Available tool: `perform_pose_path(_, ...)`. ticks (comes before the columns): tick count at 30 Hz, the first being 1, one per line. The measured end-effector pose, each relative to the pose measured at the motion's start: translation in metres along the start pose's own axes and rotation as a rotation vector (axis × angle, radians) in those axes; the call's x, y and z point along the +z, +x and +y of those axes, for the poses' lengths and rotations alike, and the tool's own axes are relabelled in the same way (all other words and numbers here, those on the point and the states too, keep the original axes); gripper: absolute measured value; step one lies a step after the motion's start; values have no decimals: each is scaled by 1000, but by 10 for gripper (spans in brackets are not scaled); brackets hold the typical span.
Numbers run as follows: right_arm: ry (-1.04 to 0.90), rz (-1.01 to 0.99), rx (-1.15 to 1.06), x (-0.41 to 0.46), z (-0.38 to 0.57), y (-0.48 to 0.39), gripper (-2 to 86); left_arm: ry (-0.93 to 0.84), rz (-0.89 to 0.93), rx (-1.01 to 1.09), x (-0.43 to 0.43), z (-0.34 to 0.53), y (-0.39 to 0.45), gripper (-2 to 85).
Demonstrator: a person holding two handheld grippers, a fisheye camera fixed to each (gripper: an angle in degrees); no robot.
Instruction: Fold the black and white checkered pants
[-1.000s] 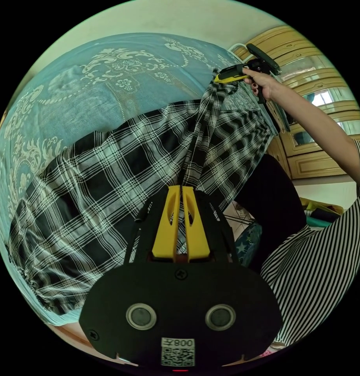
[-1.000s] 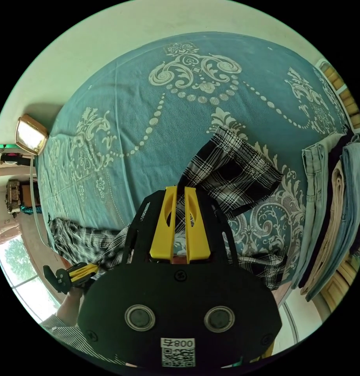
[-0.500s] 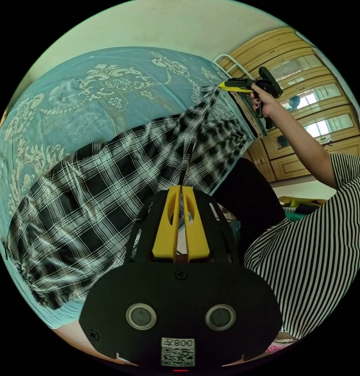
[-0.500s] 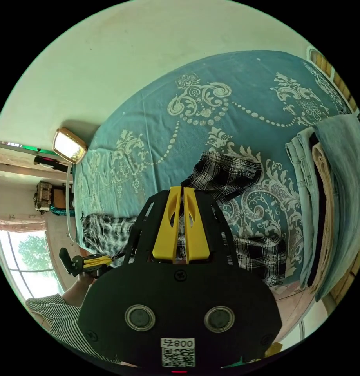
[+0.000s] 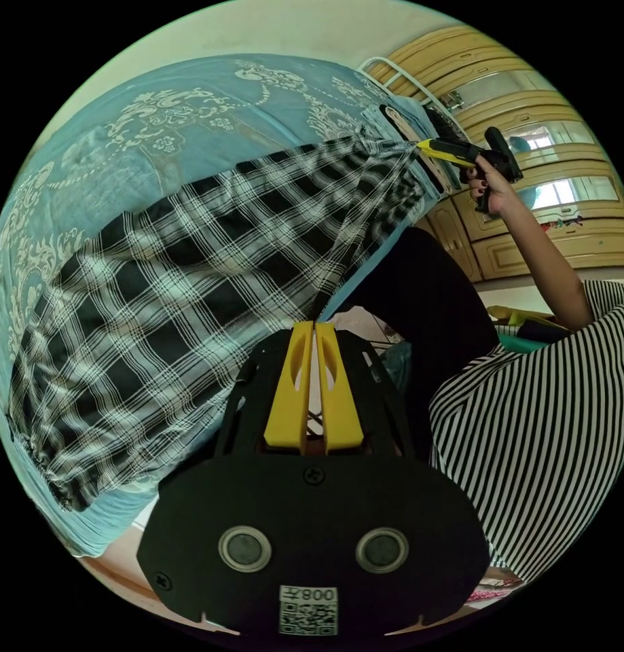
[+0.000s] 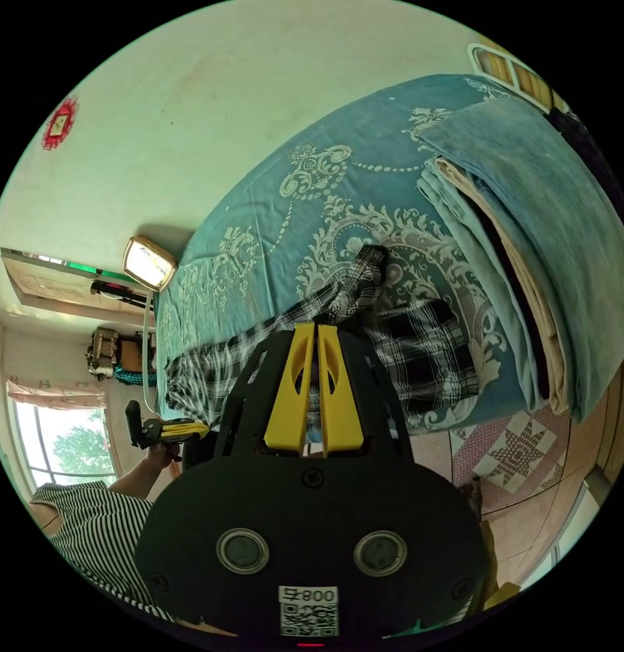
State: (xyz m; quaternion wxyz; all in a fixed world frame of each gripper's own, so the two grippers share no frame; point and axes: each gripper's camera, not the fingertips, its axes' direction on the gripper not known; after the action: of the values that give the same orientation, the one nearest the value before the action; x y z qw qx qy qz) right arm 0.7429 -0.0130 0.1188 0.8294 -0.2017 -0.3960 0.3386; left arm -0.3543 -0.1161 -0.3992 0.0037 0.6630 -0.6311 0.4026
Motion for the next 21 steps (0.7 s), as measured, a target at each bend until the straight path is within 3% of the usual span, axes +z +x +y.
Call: perform_pose_path(21,-14,-76,90,-2,82,120,4,-153,-76,-50,105,43,-41,3)
